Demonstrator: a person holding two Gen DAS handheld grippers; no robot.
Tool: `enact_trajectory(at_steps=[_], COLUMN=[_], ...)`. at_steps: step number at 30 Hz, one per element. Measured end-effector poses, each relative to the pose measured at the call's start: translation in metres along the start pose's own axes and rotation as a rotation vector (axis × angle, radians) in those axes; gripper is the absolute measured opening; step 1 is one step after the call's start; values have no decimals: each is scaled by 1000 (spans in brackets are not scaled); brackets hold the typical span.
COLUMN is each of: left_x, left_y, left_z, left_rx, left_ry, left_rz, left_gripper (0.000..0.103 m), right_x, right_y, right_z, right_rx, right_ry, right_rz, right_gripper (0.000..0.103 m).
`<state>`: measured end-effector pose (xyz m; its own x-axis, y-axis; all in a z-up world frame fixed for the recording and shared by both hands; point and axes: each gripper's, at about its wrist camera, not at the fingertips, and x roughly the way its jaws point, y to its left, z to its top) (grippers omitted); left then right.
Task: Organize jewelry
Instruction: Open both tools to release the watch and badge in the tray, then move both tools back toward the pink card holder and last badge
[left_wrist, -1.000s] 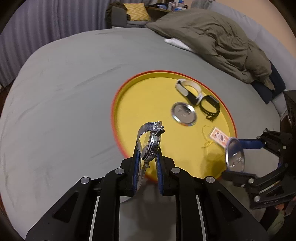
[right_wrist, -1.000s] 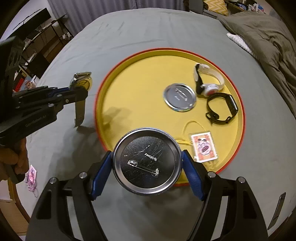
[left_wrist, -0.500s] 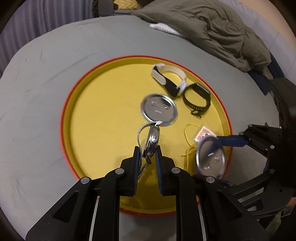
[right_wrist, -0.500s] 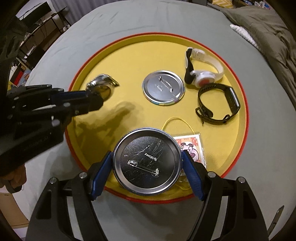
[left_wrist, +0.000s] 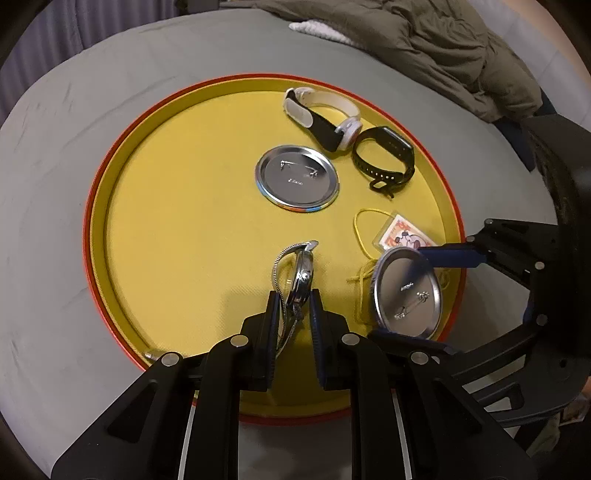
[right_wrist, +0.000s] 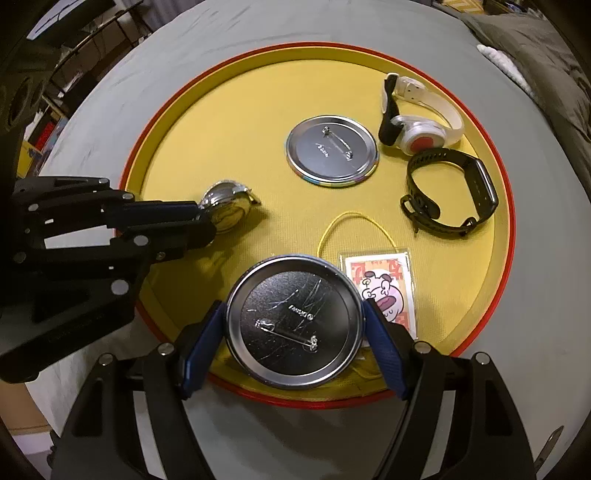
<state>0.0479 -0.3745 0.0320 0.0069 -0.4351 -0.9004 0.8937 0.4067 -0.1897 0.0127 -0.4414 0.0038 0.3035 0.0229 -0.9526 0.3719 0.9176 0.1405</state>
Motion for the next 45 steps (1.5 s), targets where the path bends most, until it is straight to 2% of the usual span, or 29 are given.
enact_trajectory(at_steps=[11, 22, 30, 31, 33, 38, 39, 42, 45], left_x=[-2, -10, -14, -16, -19, -33, -37, -48, -60], left_y=[-1, 2, 7, 8, 11, 20, 22, 31, 46], left_z=[-1, 0, -4, -5, -6, -12, -14, -23, -35], left_rx=[-13, -20, -28, -30, -36, -51, -53, -66, -110], left_ry=[-6, -30, -42, -44, -54, -91, -97, -121, -138], left_rz=[-10, -18, -26, -27, -30, -45, -43, -20, -15], left_gripper=[15, 15, 15, 15, 15, 16, 20, 52, 62], right_x=[6, 9, 11, 12, 12, 2, 0, -7, -15], right_y=[12, 14, 21, 22, 23, 23, 24, 29, 44], right_z=[0, 2, 2, 1, 2, 6, 6, 7, 7], right_rx=[-43, -40, -30, -29, -22, 5, 10, 32, 24], right_ry=[7, 25, 23, 24, 21, -19, -25, -46, -61], right_rz=[-6, 11, -8, -12, -27, -49, -52, -76, -84], right_gripper=[71, 72, 72, 73, 83, 84, 84, 84, 84])
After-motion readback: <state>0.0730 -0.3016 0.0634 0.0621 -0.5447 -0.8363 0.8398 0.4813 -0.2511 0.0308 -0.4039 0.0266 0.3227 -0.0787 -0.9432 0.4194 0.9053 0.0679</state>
